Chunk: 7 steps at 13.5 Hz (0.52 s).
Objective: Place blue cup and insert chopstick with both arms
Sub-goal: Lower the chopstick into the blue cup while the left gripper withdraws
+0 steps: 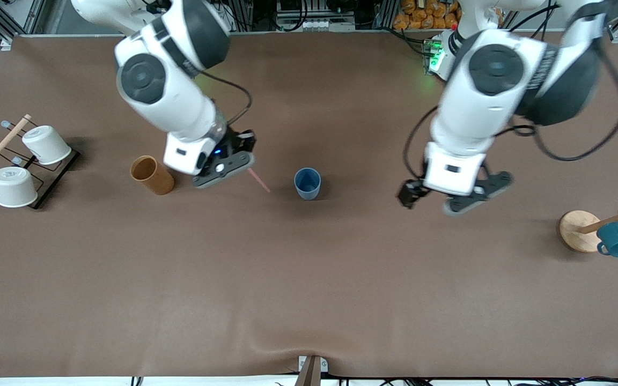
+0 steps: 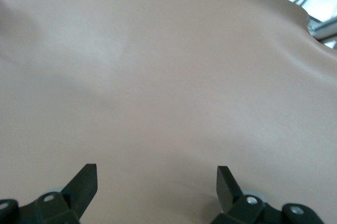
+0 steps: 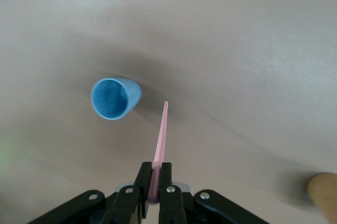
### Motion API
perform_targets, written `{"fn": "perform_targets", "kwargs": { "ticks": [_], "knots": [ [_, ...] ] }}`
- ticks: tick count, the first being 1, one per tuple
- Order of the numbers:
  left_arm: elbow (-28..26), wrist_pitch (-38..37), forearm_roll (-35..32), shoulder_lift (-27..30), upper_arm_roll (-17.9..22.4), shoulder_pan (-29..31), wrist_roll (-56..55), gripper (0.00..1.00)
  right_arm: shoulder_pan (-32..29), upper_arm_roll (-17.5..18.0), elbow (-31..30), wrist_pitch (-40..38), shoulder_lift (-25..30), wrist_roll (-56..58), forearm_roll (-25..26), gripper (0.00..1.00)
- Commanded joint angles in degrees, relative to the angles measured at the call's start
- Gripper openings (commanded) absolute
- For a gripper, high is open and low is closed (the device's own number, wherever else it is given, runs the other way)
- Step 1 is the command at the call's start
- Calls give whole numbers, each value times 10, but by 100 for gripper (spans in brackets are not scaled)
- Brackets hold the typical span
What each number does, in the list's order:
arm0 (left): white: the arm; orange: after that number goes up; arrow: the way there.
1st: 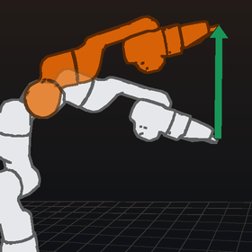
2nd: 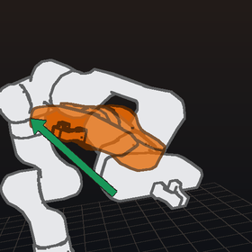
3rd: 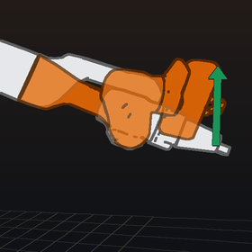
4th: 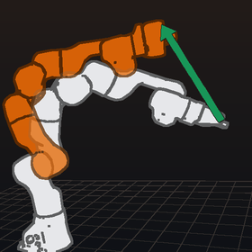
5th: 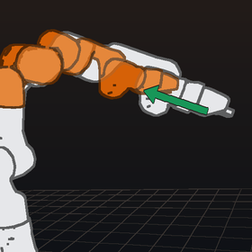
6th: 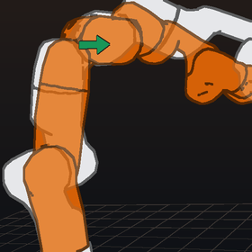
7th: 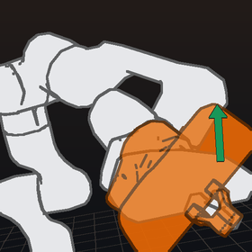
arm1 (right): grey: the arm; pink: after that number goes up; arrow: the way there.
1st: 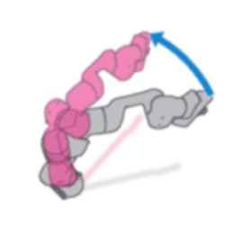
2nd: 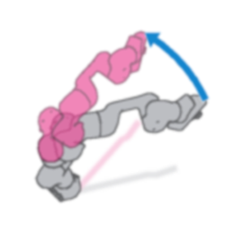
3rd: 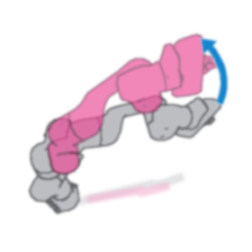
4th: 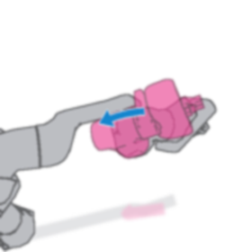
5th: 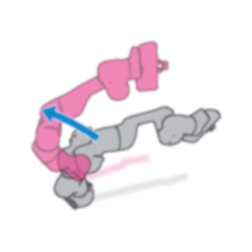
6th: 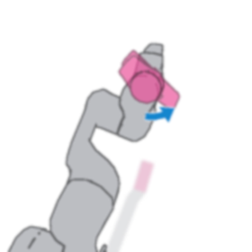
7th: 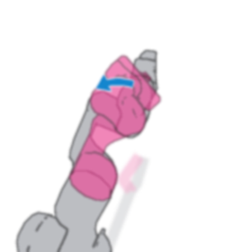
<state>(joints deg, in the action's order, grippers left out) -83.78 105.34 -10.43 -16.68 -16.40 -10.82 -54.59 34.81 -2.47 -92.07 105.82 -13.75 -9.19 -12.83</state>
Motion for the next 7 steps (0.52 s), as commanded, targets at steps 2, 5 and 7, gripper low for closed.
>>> {"fn": "perform_targets", "kwargs": {
  "ticks": [2, 5, 7],
  "knots": [
    [-4, -30, -6, 29, -7, 74, 110, 100, 43, -6, 9, 7, 5, -98, -12, 0],
    [-9, -43, -3, 32, -7, 124, 198, 100, 62, -6, 12, 12, 5, -117, -11, 0],
    [-11, -45, -2, 32, -7, 143, 224, 100, 81, -7, 9, 29, 3, -130, -11, 0]
  ]
}}
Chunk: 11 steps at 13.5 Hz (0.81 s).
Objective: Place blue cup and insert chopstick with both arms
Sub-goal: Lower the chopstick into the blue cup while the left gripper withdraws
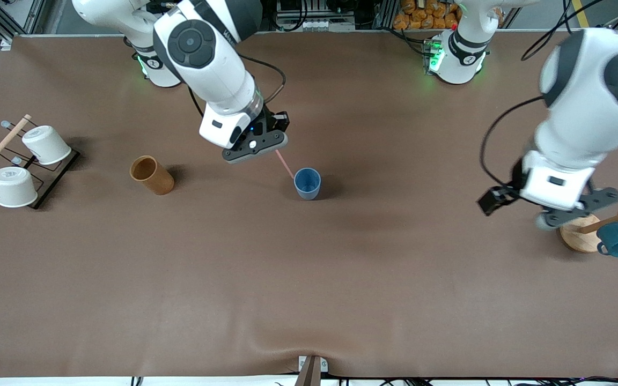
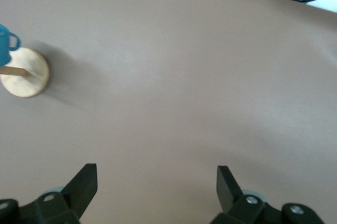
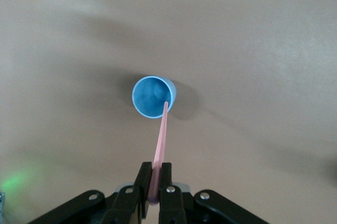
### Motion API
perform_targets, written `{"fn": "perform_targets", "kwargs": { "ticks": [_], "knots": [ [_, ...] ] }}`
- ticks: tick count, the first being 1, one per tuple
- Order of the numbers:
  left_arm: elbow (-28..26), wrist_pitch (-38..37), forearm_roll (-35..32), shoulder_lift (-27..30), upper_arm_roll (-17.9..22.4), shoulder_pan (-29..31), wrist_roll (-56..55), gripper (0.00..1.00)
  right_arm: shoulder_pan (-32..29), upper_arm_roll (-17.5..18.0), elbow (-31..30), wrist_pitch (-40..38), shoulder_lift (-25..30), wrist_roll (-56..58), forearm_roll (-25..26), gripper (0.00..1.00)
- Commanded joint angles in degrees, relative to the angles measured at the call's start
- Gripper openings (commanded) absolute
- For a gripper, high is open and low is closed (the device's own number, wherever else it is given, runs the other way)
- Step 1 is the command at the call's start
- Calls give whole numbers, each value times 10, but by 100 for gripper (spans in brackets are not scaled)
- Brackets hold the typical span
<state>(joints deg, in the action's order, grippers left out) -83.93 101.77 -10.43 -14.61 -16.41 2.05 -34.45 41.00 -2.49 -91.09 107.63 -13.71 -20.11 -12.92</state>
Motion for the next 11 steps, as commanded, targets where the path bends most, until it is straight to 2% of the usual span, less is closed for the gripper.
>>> {"fn": "perform_targets", "kwargs": {
  "ticks": [1, 4, 7, 11],
  "knots": [
    [-10, -14, -2, 13, -7, 17, 32, 100, 24, -7, -1, 21, -3, -23, -4, 0],
    [-10, -27, 0, 21, -11, 45, 76, 100, 31, -7, -1, 29, -23, -22, -1, 0],
    [-26, -51, 54, 49, -10, 71, 116, 100, 31, -8, -1, 37, -43, -22, 0, 0],
    [-26, -54, 57, 66, -10, 90, 161, 100, 29, -8, 0, 59, -64, -22, 5, 0]
  ]
}}
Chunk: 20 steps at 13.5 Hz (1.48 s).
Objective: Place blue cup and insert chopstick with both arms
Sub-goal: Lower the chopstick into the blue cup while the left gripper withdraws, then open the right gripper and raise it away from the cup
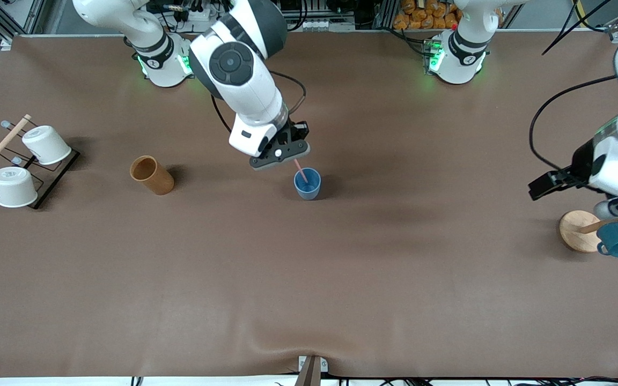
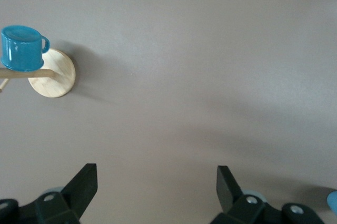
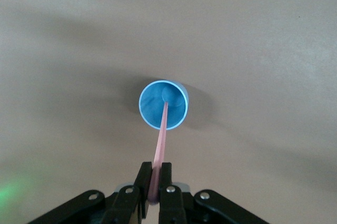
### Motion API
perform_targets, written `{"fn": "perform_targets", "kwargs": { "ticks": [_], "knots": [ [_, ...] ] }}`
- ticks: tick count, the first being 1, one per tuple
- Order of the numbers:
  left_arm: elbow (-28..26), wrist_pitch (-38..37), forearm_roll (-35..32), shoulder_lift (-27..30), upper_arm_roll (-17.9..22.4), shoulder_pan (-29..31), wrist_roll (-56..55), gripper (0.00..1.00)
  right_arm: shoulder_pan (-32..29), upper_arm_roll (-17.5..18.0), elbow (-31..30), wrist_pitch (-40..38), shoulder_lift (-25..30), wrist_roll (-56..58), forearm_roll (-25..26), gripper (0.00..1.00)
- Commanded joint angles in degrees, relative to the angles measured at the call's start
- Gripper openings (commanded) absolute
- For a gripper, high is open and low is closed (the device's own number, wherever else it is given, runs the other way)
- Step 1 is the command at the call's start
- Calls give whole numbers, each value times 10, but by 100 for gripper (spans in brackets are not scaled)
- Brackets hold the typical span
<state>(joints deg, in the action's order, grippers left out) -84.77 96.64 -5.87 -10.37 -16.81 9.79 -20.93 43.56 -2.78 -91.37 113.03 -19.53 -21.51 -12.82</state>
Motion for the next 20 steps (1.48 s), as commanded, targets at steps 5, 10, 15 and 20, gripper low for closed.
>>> {"fn": "perform_targets", "kwargs": {
  "ticks": [5, 10, 15, 20],
  "knots": [
    [17, -51, 31, 25, -2, 18, 34, 100, 6, -5, 4, 8, -26, -8, 20, 0],
    [15, -77, 30, 54, 22, 9, 66, 100, 5, -5, 5, 28, -42, -8, 20, 62],
    [10, -121, 49, 89, 185, -110, 168, 100, -49, -7, 5, -8, -5, -13, 13, 100],
    [12, -123, 62, 91, 191, -111, 171, 100, -125, -10, 0, -139, 81, 37, 42, 100]
  ]
}}
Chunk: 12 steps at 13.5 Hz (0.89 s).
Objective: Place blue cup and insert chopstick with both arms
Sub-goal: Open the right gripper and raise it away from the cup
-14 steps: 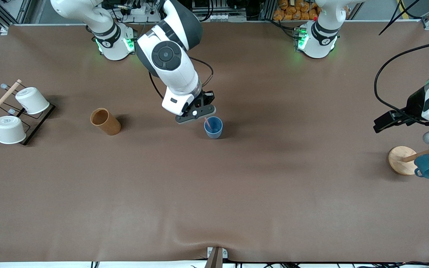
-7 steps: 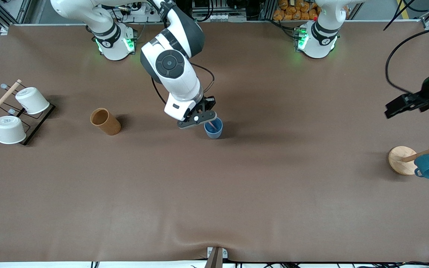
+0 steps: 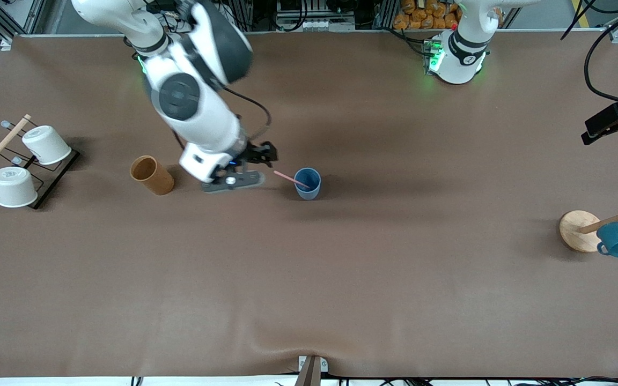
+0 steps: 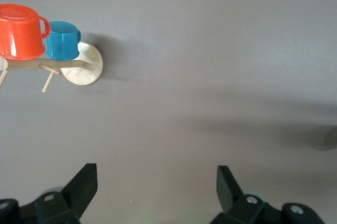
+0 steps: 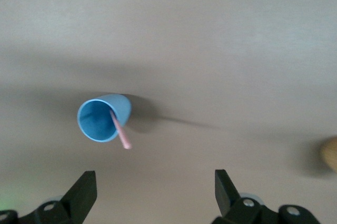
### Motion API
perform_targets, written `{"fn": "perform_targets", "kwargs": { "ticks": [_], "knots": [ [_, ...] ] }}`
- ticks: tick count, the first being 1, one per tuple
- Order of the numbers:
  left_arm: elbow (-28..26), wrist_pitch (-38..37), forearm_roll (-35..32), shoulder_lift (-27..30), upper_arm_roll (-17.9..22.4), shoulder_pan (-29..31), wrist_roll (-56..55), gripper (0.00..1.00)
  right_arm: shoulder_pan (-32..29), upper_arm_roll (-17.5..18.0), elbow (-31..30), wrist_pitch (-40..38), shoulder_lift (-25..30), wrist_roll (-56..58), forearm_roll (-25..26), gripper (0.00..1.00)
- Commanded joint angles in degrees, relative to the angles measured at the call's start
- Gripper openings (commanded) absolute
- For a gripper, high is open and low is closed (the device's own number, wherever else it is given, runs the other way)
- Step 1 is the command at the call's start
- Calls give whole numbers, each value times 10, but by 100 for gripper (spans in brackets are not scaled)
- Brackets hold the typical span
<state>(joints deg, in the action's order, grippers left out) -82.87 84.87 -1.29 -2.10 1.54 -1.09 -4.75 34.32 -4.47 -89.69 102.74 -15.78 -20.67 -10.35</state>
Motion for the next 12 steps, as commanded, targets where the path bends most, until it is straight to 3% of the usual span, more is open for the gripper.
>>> {"fn": "perform_targets", "kwargs": {
  "ticks": [1, 5, 7, 9, 12],
  "knots": [
    [-8, -5, 17, 9, 6, -2, 9, 100, -58, 6, -20, -66, 59, 58, 17, 100],
    [-8, -5, 17, 9, 3, -3, 9, 100, -207, 4, -30, -109, 110, 214, 18, 100],
    [-8, -5, 17, 9, 4, -3, 9, 100, -260, -14, -28, -158, 140, 269, 35, 100],
    [-7, -5, 17, 9, 4, -3, 9, 100, -284, -24, -26, -191, 173, 271, 70, 100],
    [-7, -5, 17, 8, 3, -6, 8, 100, -339, 2, -16, -239, 203, 254, 82, 100]
  ]
}}
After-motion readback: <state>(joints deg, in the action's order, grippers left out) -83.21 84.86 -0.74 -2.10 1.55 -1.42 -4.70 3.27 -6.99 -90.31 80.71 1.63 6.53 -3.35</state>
